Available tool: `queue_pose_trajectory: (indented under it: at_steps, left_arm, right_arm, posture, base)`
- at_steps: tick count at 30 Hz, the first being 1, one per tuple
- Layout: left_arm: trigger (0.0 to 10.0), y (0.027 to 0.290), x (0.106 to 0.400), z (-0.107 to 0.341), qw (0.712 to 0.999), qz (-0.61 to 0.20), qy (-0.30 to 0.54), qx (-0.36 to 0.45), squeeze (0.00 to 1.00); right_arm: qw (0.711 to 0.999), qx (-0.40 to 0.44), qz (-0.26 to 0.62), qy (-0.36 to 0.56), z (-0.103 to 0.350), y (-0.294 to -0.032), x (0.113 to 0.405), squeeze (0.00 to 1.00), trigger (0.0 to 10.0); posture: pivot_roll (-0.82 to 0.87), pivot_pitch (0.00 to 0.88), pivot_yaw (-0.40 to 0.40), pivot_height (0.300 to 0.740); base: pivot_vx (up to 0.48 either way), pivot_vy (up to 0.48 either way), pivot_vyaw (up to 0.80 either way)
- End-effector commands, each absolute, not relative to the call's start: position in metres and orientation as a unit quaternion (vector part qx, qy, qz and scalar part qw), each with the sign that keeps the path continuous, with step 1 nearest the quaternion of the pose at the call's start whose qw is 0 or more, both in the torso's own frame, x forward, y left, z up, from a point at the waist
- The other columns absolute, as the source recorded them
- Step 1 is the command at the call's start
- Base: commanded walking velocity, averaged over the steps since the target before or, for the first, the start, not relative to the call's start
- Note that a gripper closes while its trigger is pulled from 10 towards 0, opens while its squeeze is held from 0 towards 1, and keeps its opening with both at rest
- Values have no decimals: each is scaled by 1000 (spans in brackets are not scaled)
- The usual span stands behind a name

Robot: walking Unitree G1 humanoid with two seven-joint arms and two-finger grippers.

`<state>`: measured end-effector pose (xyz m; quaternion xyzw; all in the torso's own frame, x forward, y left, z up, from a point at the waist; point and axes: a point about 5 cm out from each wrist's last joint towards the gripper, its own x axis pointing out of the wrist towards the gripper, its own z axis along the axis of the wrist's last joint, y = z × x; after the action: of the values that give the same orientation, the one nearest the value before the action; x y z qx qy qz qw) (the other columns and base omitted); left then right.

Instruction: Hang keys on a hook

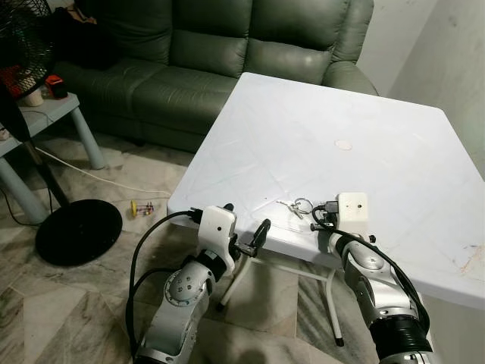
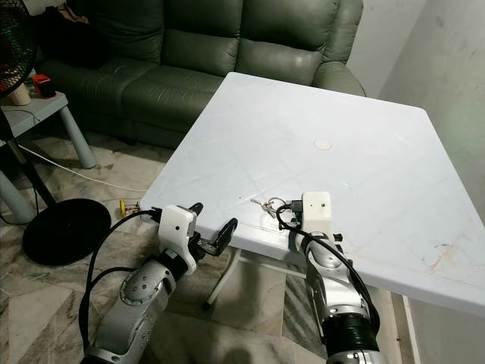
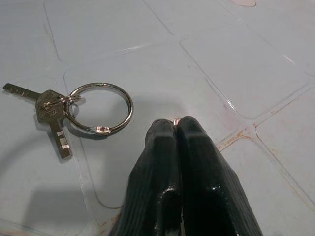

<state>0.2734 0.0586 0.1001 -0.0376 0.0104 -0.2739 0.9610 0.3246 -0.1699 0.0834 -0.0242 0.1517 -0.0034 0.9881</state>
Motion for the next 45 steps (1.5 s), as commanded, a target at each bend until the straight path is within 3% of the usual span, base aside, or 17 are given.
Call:
queue_pose_trajectory:
  at_steps: [1,21,22,23,24,25,29,36,45]
  left_arm:
    - [10000,46,273,105,956,-287,3,-51,0]
    - [10000,47,277,107,958,-280,-3,-56,0]
    - [10000,48,278,108,959,-276,-5,-55,0]
    - [10000,49,279,109,961,-271,-7,-58,0]
    - [10000,51,281,110,963,-264,-9,-60,0]
    - [10000,53,284,112,965,-253,-12,-61,0]
    - [10000,62,293,117,970,-231,-18,-69,0]
    - [10000,86,314,135,981,-167,-48,-87,0]
    - [10000,116,325,145,985,-122,-76,-97,0]
  right_arm:
    - [989,-24,-14,147,85,-175,326,0,0]
    - [994,42,-45,85,109,-181,336,0,0]
    - [995,53,-44,69,115,-182,336,0,824]
    - [997,51,-41,46,122,-183,337,0,3255]
    - [998,53,-37,20,130,-183,338,0,7961]
    - [996,83,-24,-11,140,-183,339,0,10000]
    - [986,127,6,-109,164,-186,334,0,10000]
    - [974,88,55,-203,185,-183,320,0,10000]
    - [974,60,64,-211,177,-173,302,0,10000]
  posture:
    - [71,2,-104,740]
    - [75,1,-106,740]
    - [75,1,-106,740]
    - [76,2,-107,740]
    - [76,2,-107,740]
    - [76,3,-107,740]
    - [76,6,-108,740]
    - [65,12,-100,740]
    - [53,11,-87,740]
  base:
    - [0,0,0]
    - [0,0,0]
    - [0,0,0]
    - [0,0,0]
    - [0,0,0]
    - [0,0,0]
    - [0,0,0]
    - [0,0,0]
    - [0,0,0]
